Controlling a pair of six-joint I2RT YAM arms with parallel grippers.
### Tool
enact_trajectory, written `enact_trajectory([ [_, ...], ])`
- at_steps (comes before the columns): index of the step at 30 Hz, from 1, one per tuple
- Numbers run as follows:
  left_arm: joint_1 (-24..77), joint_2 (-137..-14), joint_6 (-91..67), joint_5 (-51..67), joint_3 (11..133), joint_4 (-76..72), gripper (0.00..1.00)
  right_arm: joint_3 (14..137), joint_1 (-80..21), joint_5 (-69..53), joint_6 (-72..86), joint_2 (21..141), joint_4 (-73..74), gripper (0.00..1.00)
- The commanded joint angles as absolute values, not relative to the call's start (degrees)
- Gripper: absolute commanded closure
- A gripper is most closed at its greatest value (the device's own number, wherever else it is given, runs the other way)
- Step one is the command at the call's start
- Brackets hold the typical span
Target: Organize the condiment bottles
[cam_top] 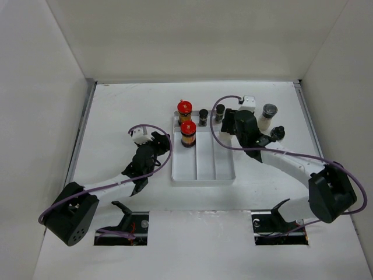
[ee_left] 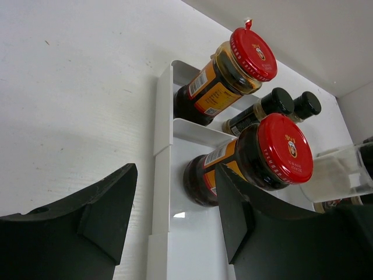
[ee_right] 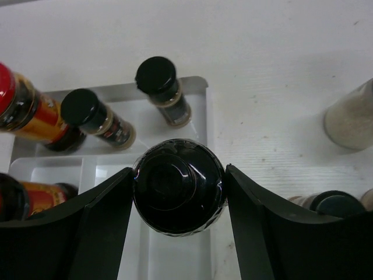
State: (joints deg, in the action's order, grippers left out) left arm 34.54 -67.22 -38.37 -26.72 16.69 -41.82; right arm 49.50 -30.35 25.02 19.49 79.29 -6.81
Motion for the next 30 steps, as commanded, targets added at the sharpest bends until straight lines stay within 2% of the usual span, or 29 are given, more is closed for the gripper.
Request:
enact_trajectory([
  [1,34.8,-65.7,-38.6,-26.9,16.9,-45.0,0.46,49.8,-32.9,25.4,20.9,77.0,-14.2,0.49],
  [16,34.5,-66.0,-38.8,-26.6,17.0,-45.0,0.46,48.7,-34.1,26.7,21.2,85.9,-19.1,0.46],
  [18,34.4,-66.1,-38.8,-26.5,17.0,-45.0,0.46,49.0,-34.0,26.6,21.1,87.3,-19.2,0.43],
  [23,34.2,-66.4,-38.8,-26.5,17.1,-45.0,0.46,49.7,-34.1,26.7,21.2,88.2,-18.9,0.23],
  [26,34.6,-66.2,-38.7,-26.8,17.0,-45.0,0.46,49.4,-33.9,27.0,20.8,84.5,-18.5,0.14],
  [30,34.5,-66.4,-38.9,-26.5,17.1,-45.0,0.46,49.8,-31.1,27.2,20.8,78.2,-16.9,0.1],
])
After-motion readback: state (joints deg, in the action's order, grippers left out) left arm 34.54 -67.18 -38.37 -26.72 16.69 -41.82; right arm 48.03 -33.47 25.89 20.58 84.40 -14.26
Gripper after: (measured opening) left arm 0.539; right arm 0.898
